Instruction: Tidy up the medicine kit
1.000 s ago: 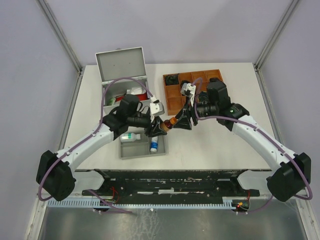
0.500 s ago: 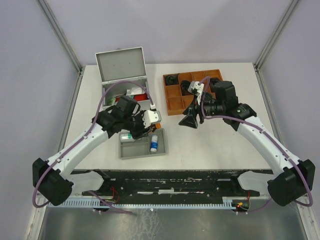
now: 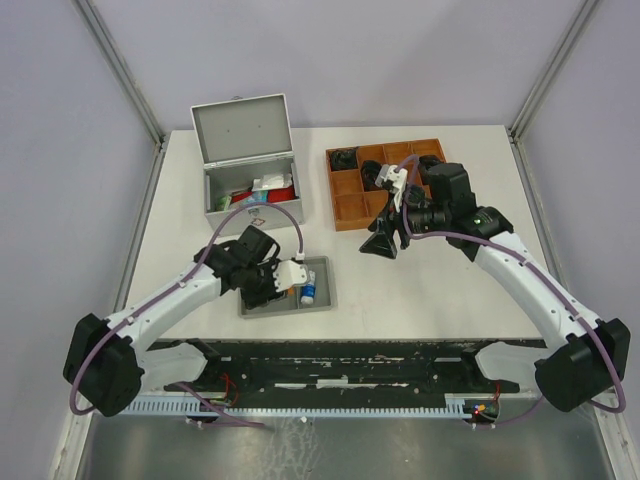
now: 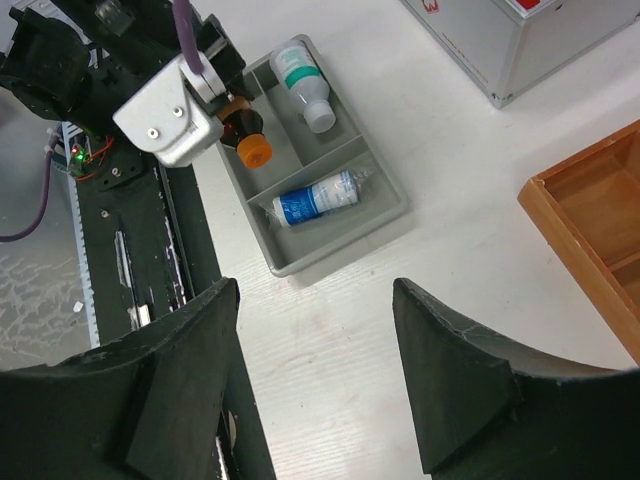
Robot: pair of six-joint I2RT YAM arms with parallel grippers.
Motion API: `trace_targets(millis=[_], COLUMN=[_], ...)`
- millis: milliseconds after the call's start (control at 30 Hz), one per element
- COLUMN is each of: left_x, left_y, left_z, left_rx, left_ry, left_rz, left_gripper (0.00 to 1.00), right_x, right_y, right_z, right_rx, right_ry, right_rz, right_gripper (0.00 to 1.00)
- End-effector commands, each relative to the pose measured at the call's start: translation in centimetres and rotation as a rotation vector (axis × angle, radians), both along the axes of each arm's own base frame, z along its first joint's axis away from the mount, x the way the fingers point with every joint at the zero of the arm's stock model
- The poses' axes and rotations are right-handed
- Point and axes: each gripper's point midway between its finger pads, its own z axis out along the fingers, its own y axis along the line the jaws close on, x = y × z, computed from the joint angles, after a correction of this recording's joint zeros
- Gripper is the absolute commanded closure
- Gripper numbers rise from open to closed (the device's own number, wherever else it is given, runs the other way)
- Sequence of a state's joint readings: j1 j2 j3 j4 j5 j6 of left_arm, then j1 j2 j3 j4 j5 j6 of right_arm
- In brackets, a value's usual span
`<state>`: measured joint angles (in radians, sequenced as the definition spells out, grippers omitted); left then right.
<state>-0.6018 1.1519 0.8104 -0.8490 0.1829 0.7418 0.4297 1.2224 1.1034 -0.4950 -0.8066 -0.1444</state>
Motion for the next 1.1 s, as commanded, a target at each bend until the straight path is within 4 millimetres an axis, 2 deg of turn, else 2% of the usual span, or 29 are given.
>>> trace_targets(millis=[0,100,233,467,800,1067], left_x=[0.9,0.8,0.7,0.6,0.5,-0.1], left_y=[0.5,0.7,0.8,0.8,0.6,0.9], left_z=[-2.0,-3.1,-3.5,-3.8,-2.5,-2.6], left_rx=[0.041,0.058,0.062,0.062,0.024,0.031], left_ry=[-0.046,-0.028,-0.021,-0.022,-0.048,-0.037], left_rz=[-0.029,-0.020,-0.018,-0.024,-0.027,-0.027], left_gripper=[0.72,0.72,0.71,0.62,0.51,0.40], right_x=[0.8,0.8,0.9,1.1,1.1,1.2], right_y=[0.0,0.1,0.1,0.2,0.3,0.3], right_z=[1.8,1.5,1.2,0.7,0.5,0.4], right_rx=[0.011,0.006,0.002,-0.005,-0.008,-0.009], right_ry=[-0.063,-0.053,-0.046,-0.028,-0.021,-0.016], right_rz=[-0.002,0.000,0.001,0.002,0.006,0.005], right_gripper=[0.28,0.28,0.28,0.27,0.26,0.26])
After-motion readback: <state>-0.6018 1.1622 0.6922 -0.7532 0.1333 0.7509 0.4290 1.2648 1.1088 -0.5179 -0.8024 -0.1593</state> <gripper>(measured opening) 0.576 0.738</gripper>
